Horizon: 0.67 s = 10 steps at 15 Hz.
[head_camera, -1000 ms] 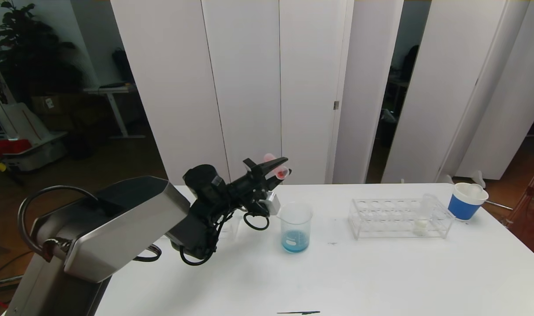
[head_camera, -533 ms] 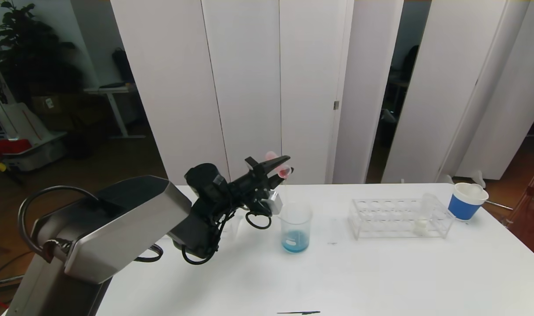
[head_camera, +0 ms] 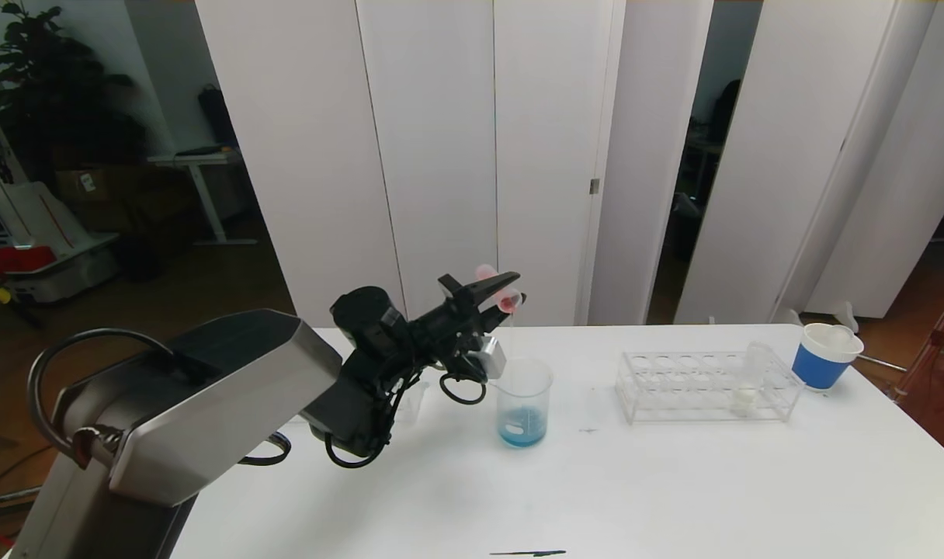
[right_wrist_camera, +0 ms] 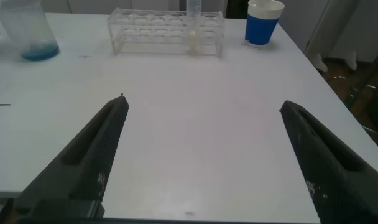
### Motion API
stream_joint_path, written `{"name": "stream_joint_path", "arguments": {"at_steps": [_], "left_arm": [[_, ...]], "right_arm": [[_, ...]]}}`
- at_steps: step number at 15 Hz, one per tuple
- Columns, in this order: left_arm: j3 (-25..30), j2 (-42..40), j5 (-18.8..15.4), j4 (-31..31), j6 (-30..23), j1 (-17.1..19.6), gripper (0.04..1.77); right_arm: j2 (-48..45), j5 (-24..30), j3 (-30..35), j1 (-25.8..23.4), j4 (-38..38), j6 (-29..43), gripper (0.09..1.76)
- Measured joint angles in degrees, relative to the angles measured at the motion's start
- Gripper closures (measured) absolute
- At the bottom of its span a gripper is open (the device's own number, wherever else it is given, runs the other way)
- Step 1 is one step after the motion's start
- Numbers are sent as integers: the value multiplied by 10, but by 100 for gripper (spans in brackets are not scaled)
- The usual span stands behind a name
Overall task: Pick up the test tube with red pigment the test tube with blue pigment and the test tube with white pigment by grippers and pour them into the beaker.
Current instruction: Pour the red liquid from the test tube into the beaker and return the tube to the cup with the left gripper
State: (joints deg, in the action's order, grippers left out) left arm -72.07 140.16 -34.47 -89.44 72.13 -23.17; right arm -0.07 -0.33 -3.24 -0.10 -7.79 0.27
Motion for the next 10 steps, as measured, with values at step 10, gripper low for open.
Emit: {"name": "stream_joint_path", "arguments": {"at_steps": [10], "left_arm": [[2, -12, 1, 0, 4, -2, 123]], "right_arm": [[0, 0, 0, 0, 0, 0, 10]]}}
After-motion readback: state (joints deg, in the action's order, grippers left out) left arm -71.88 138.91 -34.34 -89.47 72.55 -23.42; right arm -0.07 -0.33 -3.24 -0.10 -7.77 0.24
